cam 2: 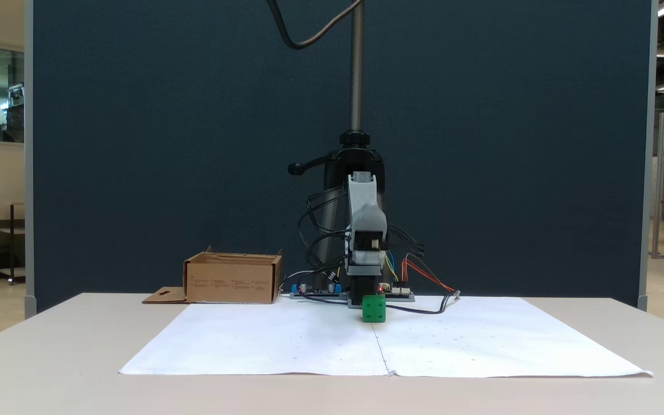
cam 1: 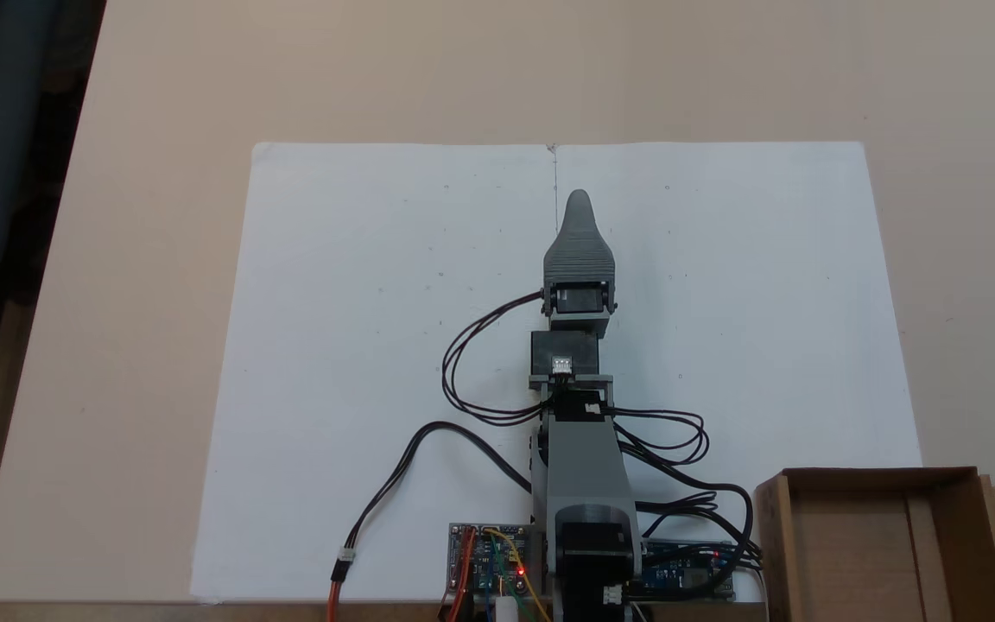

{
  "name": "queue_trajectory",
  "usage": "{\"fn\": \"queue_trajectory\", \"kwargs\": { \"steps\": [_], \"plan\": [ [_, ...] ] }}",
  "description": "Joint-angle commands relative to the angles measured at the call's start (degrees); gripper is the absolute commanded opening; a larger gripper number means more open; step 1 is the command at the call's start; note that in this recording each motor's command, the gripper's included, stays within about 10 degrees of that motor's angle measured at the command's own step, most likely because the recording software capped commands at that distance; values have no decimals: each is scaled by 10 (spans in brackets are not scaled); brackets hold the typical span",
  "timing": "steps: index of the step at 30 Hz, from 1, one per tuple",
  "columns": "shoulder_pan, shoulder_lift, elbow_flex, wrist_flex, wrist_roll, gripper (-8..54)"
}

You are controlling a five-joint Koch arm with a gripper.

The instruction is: Grasp a green dice and put it in the bin.

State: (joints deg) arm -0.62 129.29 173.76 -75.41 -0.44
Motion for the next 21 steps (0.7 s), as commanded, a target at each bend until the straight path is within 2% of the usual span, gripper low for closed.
{"fn": "queue_trajectory", "kwargs": {
  "steps": [1, 21],
  "plan": [
    [-4, 63, -47, 65, -20, 422],
    [-3, 62, -468, 837, 4, 434]
  ]
}}
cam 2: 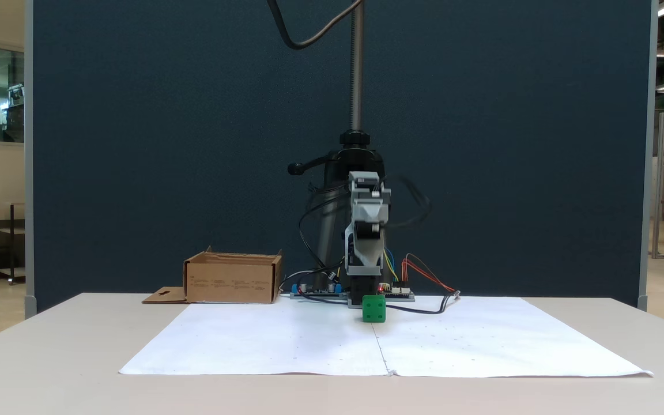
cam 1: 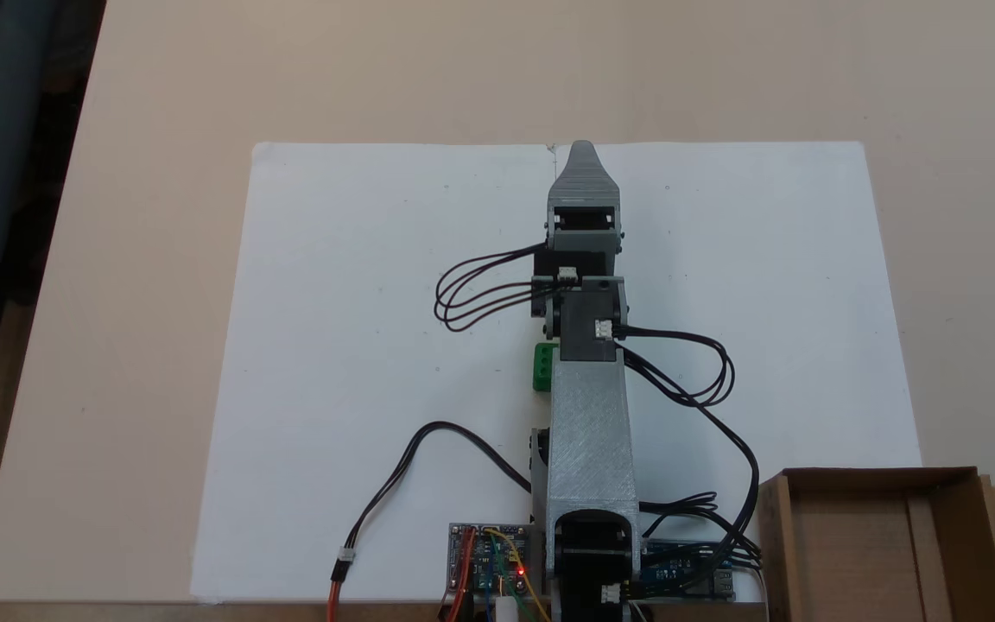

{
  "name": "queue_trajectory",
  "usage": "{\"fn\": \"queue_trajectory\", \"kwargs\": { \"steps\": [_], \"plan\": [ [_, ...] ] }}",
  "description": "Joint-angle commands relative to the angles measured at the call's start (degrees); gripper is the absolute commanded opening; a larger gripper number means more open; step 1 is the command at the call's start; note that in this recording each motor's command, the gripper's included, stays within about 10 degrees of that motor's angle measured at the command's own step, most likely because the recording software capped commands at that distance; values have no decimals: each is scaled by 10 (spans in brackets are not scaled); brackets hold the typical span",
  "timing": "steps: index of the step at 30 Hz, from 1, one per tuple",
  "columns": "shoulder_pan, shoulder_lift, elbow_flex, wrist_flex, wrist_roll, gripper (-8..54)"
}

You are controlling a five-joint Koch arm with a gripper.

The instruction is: Grasp a green dice and put it in the bin.

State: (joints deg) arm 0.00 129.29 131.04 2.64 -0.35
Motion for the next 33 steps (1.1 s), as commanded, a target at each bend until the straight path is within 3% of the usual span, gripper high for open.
{"fn": "queue_trajectory", "kwargs": {
  "steps": [1, 14, 33],
  "plan": [
    [-8, 62, -60, 92, 7, 434],
    [-11, 46, -225, 462, 31, 443],
    [-21, 63, -224, 674, 125, 443]
  ]
}}
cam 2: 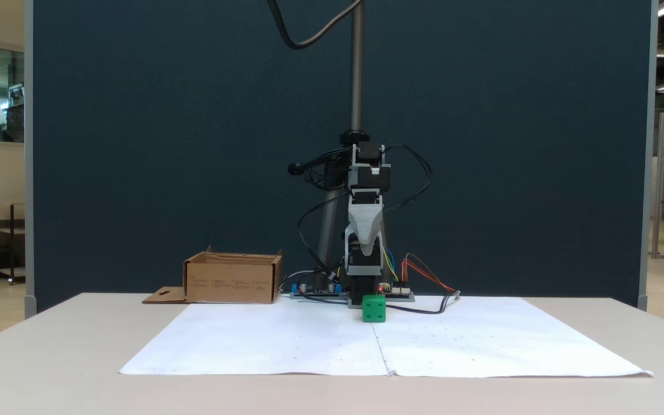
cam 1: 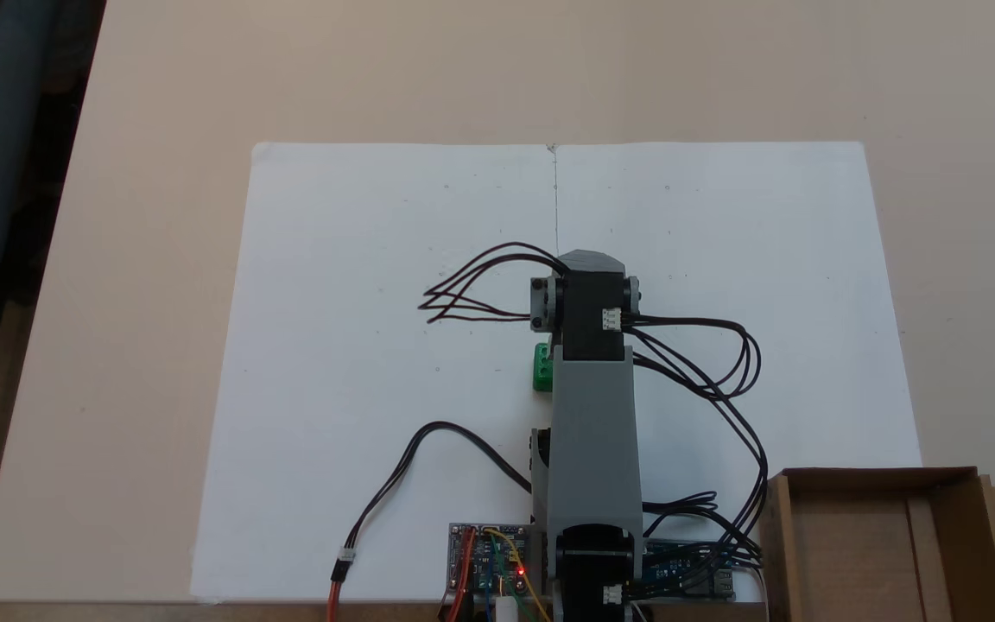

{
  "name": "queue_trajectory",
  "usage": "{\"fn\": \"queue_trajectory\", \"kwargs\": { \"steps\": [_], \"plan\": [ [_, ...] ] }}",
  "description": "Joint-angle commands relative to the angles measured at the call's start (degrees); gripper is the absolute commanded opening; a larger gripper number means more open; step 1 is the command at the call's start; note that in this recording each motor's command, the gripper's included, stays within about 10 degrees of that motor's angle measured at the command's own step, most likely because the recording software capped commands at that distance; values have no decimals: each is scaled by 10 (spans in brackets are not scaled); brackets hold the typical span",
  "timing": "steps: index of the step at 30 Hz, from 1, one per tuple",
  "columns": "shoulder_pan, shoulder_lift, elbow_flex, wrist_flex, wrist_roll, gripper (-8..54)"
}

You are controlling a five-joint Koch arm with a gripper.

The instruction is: Grasp a green dice and put it in the bin.

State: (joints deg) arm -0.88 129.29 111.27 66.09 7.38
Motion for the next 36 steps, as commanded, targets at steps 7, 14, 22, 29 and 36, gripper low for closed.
{"fn": "queue_trajectory", "kwargs": {
  "steps": [7, 14, 22, 29, 36],
  "plan": [
    [-21, 64, -13, 63, 83, 439],
    [-89, 62, 22, 67, 83, 441],
    [-117, 57, 48, 43, 85, 445],
    [-113, 54, 73, 10, 85, 443],
    [-113, 25, 99, -33, 86, 442]
  ]
}}
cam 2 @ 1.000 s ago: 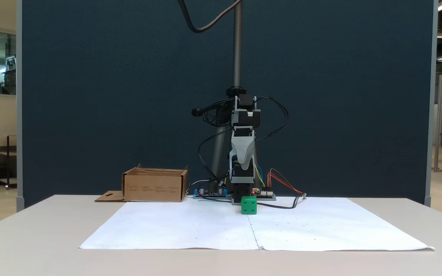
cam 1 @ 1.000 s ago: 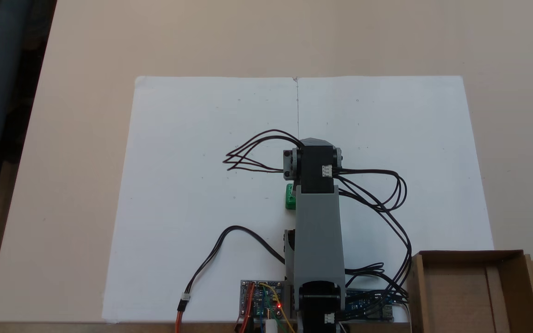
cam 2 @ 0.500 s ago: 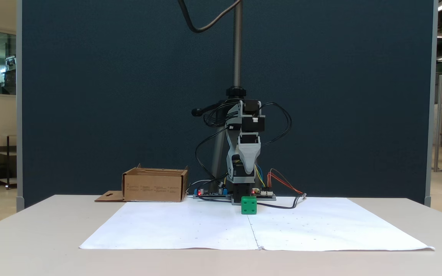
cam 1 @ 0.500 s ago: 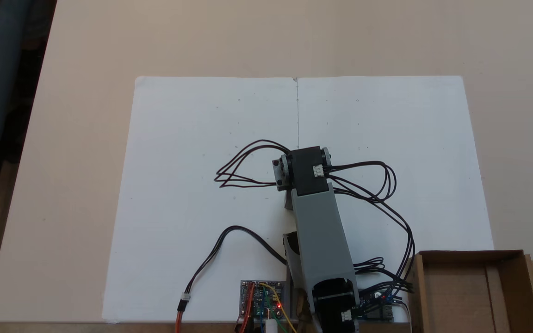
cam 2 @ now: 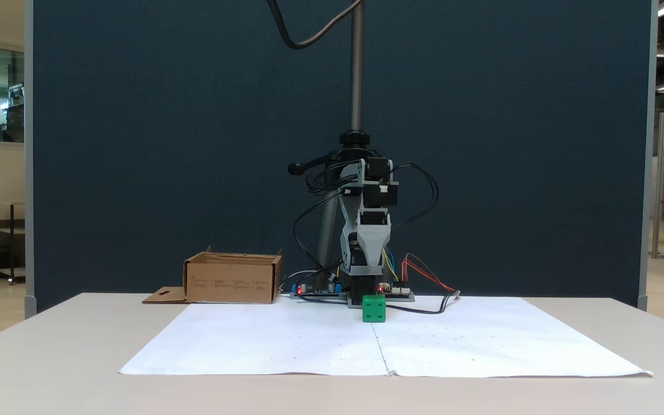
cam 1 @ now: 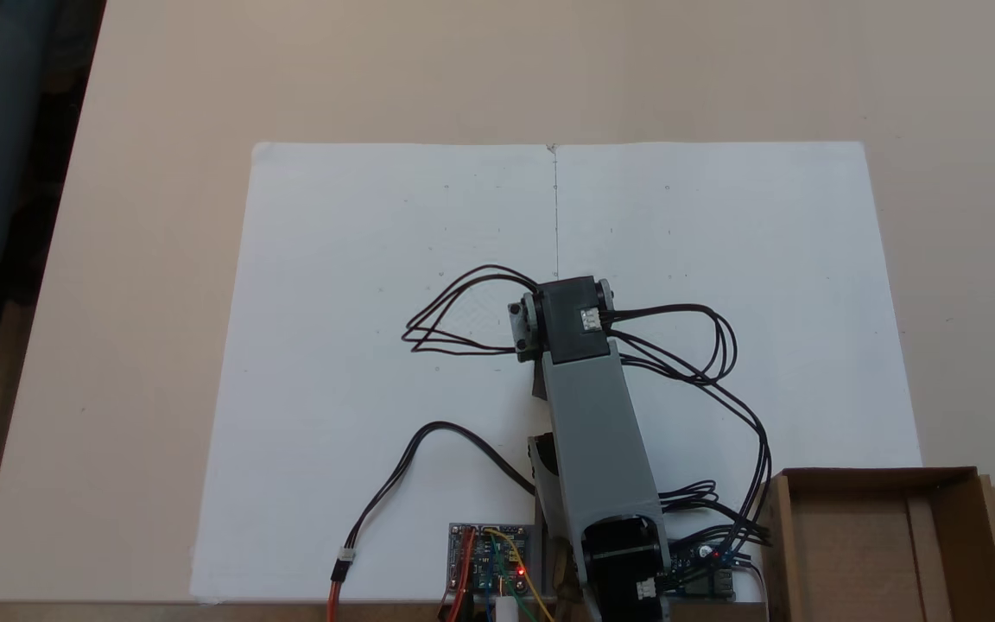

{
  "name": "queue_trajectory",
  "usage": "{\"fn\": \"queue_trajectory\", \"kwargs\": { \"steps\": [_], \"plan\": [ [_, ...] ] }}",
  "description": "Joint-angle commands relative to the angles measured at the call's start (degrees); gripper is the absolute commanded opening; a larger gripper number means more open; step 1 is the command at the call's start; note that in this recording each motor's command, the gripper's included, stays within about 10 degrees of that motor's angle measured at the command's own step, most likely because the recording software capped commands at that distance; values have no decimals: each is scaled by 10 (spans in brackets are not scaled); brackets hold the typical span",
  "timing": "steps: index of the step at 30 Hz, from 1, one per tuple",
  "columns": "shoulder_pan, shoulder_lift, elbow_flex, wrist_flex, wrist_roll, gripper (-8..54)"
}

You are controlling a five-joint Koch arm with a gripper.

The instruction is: Grasp a green dice and put it in the bin.

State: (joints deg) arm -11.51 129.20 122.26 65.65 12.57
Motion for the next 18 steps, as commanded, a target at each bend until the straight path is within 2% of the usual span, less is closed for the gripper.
{"fn": "queue_trajectory", "kwargs": {
  "steps": [1, 13, 18],
  "plan": [
    [-7, 14, -11, -31, 34, 443],
    [-7, -62, -4, -63, 34, 446],
    [-7, -63, 14, -89, 46, 442]
  ]
}}
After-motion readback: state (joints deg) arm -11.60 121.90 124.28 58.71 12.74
